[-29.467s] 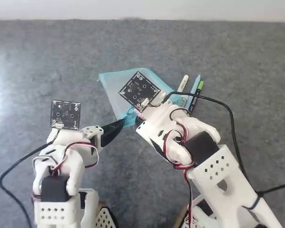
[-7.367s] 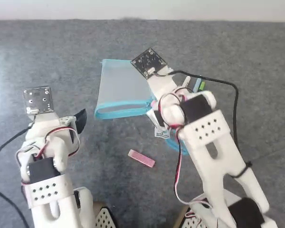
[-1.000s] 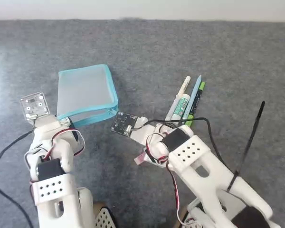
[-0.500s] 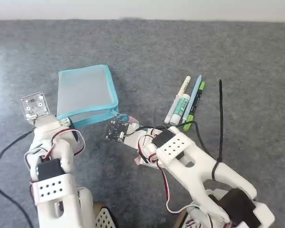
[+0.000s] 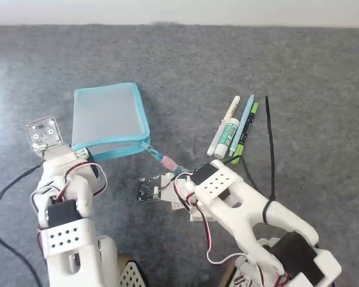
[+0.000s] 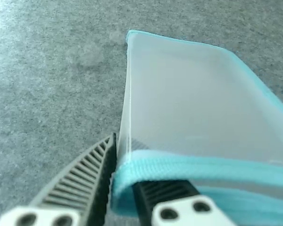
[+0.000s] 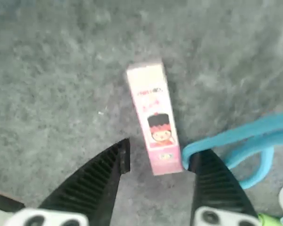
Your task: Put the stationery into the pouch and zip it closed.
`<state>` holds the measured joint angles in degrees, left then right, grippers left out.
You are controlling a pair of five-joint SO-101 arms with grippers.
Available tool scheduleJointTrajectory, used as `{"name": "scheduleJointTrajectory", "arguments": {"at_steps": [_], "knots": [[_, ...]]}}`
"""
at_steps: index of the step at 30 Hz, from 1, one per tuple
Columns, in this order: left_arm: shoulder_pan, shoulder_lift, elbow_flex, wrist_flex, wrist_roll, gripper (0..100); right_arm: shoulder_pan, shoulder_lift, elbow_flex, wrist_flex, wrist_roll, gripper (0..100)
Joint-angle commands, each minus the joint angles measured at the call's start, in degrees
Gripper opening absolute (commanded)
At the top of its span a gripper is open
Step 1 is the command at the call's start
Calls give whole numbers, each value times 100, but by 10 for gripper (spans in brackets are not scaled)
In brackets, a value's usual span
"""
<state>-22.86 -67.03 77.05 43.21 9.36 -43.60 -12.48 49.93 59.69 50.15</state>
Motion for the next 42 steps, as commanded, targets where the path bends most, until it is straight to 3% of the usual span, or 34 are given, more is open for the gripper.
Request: {"name": "scheduleJointTrajectory", "arguments": {"at_steps": [1,6,14,21,25,28,31,36,42], "knots": [[0,44,-295,18,-18,12,-48,-31,-26,119,97,157],[0,44,-295,26,-18,12,-75,-75,-141,75,-484,9],[0,35,-295,26,-18,12,-31,-75,-220,110,-721,8],[0,26,-295,18,-18,12,1288,-330,-1169,119,-2031,8],[0,26,-295,0,-18,12,1613,-673,-1530,119,-2655,8],[0,26,-295,0,-18,12,1552,-725,-1547,462,-2734,28],[0,26,-295,0,-18,12,1332,-611,-1495,971,-2558,112],[0,26,-295,26,-18,12,760,-330,-1178,752,-2593,126],[0,26,-295,26,-18,12,778,-338,-1187,813,-2558,206]]}}
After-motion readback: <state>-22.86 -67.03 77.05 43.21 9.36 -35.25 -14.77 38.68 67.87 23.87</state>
